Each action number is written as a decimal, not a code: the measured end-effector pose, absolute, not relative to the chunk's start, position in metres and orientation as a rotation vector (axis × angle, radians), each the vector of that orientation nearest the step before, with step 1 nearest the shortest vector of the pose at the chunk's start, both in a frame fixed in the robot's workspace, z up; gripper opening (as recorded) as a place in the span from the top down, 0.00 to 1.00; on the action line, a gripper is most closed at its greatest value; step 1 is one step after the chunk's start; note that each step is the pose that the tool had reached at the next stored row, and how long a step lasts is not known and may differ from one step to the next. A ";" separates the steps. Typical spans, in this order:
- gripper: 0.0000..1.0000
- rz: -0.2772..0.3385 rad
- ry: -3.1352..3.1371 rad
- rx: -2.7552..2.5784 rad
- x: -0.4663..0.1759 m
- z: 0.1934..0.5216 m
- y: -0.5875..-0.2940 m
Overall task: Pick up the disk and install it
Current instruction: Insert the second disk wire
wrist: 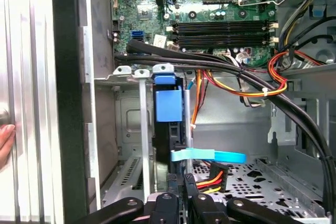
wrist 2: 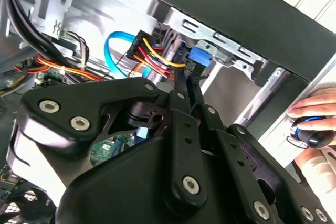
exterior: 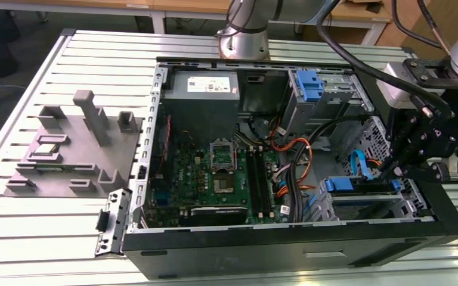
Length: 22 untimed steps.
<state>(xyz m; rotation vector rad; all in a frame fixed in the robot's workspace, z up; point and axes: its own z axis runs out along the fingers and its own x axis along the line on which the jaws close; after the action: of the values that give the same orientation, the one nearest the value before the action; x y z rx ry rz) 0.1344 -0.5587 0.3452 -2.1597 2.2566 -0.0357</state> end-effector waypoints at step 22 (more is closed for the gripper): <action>0.70 -0.036 2.257 -2.160 0.131 0.337 -0.563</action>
<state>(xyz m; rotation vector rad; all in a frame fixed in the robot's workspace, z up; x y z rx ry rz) 0.1311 -0.5629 0.3374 -2.1599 2.2567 -0.0360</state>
